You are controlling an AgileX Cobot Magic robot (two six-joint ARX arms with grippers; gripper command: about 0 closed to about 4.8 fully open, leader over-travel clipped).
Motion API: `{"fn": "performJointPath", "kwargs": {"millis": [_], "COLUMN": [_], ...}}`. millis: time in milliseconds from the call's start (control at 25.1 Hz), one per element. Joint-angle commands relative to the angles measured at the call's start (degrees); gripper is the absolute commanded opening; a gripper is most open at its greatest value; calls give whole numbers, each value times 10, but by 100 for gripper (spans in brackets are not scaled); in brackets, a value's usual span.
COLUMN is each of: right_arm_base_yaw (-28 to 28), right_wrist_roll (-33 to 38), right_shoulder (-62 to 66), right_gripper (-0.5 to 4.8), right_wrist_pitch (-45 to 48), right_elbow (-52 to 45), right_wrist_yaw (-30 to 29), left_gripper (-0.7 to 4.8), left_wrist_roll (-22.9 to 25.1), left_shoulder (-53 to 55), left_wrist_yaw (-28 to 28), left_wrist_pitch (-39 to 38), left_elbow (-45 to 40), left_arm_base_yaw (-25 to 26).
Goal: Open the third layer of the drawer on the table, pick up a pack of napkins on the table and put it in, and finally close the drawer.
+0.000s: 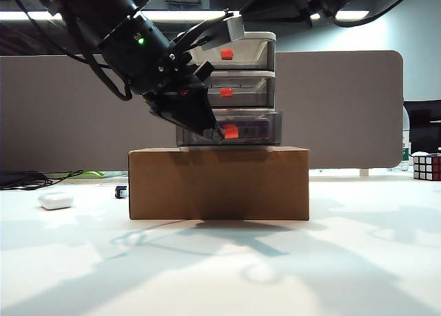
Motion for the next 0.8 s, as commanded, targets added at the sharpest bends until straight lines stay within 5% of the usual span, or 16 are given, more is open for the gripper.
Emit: {"fn": "performJointPath", "kwargs": {"millis": [40, 398, 637, 796], "right_arm_base_yaw": [0, 0, 0, 0], "right_wrist_roll": [-3, -6, -8, -65], "right_shoulder": [-3, -3, -23, -100], "right_gripper": [-6, -6, -6, -6], "right_wrist_pitch": [9, 9, -5, -116], "right_elbow": [3, 3, 3, 3], "right_wrist_yaw": [1, 4, 5, 73], "left_gripper": [-6, -6, -6, -6], "left_wrist_roll": [-3, 1, 16, 11], "left_shoulder": [-2, 15, -5, -86], "left_wrist_yaw": [-29, -111, -114, -77], "left_wrist_pitch": [42, 116, 53, -11], "left_elbow": [1, 0, 0, -30], "left_arm_base_yaw": [0, 0, 0, 0]}}
